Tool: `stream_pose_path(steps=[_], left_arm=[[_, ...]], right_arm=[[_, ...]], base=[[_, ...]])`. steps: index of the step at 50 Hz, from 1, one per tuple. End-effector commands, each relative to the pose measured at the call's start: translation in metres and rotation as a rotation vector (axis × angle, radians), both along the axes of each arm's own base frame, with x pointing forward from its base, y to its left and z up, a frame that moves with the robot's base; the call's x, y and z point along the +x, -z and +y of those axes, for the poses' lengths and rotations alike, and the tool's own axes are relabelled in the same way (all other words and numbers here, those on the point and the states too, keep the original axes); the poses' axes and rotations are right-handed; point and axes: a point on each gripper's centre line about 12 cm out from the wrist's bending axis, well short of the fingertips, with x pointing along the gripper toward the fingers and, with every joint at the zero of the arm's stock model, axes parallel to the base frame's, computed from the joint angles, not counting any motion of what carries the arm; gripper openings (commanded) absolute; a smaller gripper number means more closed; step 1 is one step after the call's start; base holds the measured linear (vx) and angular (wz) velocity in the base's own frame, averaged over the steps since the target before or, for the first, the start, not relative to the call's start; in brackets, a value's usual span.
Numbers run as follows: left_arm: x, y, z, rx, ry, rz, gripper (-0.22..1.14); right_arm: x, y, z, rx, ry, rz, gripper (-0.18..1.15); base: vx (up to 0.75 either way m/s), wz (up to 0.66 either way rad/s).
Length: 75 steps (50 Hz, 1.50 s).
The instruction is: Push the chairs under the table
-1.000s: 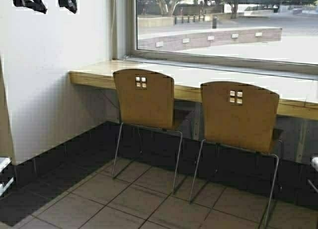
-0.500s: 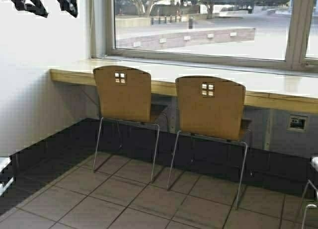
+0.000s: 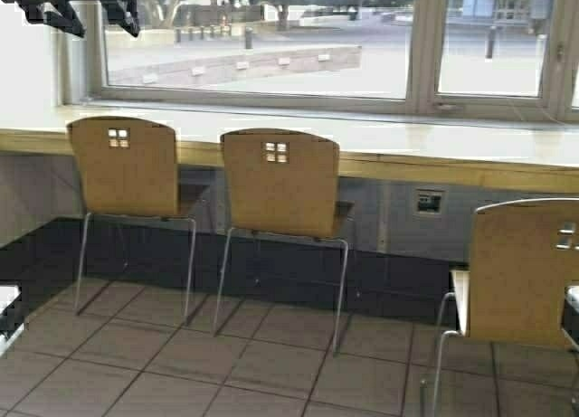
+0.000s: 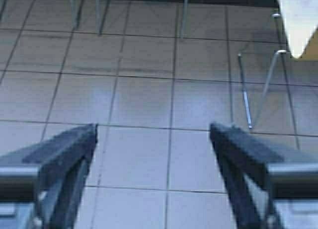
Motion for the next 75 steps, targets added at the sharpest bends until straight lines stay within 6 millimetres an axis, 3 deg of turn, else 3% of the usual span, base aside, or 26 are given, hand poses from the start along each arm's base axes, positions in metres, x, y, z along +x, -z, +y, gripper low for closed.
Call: stream_pose_path(steps=[1, 9, 32, 75], left_arm=[[0.004, -0.009, -0.001, -0.006, -0.001, -0.028, 0.98], [0.006, -0.007, -0.002, -0.004, -0.001, -0.022, 0.98], [0.007, -0.009, -0.002, -0.016, -0.004, -0.023, 0.98], [0.002, -0.007, -0.001, -0.024, -0.005, -0.009, 0.98]], right_arm=[[0.006, -0.004, 0.0, -0.001, 0.002, -0.008, 0.93], [0.015, 0.002, 0.002, 0.001, 0.003, 0.023, 0.93], [0.014, 0.002, 0.002, 0.016, 0.004, 0.045, 0.93], [0.02, 0.012, 0.003, 0.109, 0.027, 0.143, 0.93]], base=[[-0.13, -0.45], [-0.13, -0.51], [-0.05, -0.4], [0.14, -0.17]])
